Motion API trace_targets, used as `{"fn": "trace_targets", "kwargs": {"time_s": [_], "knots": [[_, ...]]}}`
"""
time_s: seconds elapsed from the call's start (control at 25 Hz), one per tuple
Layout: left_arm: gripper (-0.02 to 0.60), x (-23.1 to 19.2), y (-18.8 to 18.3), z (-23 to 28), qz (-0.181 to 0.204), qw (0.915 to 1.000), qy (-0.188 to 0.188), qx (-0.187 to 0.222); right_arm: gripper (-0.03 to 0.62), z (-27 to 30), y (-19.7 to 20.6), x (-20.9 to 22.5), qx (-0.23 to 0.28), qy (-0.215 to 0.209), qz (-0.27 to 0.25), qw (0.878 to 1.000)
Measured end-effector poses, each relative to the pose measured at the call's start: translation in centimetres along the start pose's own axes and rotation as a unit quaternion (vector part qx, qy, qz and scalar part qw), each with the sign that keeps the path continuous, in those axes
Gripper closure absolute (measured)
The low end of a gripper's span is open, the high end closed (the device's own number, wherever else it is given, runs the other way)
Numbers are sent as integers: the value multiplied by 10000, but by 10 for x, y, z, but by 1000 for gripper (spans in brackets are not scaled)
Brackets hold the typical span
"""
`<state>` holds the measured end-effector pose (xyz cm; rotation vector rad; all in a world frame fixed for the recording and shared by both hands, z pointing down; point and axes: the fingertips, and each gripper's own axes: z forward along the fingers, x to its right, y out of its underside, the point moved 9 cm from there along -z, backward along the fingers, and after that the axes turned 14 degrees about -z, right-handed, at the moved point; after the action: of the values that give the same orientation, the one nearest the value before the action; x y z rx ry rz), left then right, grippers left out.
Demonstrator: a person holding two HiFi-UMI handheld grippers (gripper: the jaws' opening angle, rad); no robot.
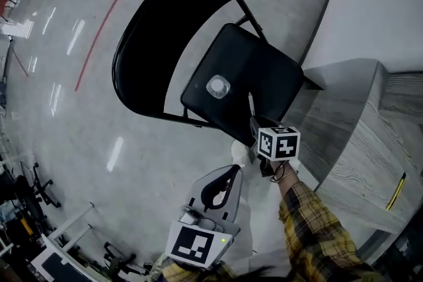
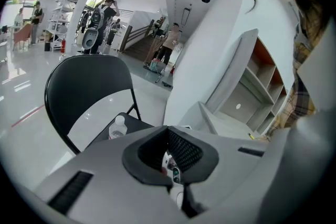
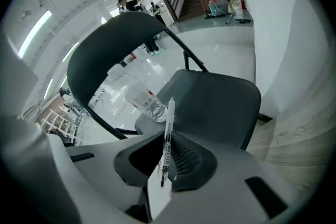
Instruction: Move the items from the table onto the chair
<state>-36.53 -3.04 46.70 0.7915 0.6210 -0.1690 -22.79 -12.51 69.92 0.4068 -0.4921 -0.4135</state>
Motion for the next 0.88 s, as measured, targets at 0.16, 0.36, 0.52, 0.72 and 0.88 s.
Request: {"fn": "trace_targets", "kwargs": {"time_s": [0.16,0.36,0.52,0.72,0.88], "knots": [[578,-26,17,7,-289,9992,-219,-140,540,42,20,12,-311,136,164,9993],[577,-51,27,13,-437,9980,-414,-207,540,79,34,24,-536,278,190,9980],[578,-59,32,14,-486,9974,-480,-234,540,92,45,27,-785,395,77,9961],[578,-57,34,11,-468,9978,-418,-199,540,90,50,26,-843,617,-2,9945],[577,-51,33,11,-373,9986,-321,-196,540,73,43,19,-587,551,111,9967]]}}
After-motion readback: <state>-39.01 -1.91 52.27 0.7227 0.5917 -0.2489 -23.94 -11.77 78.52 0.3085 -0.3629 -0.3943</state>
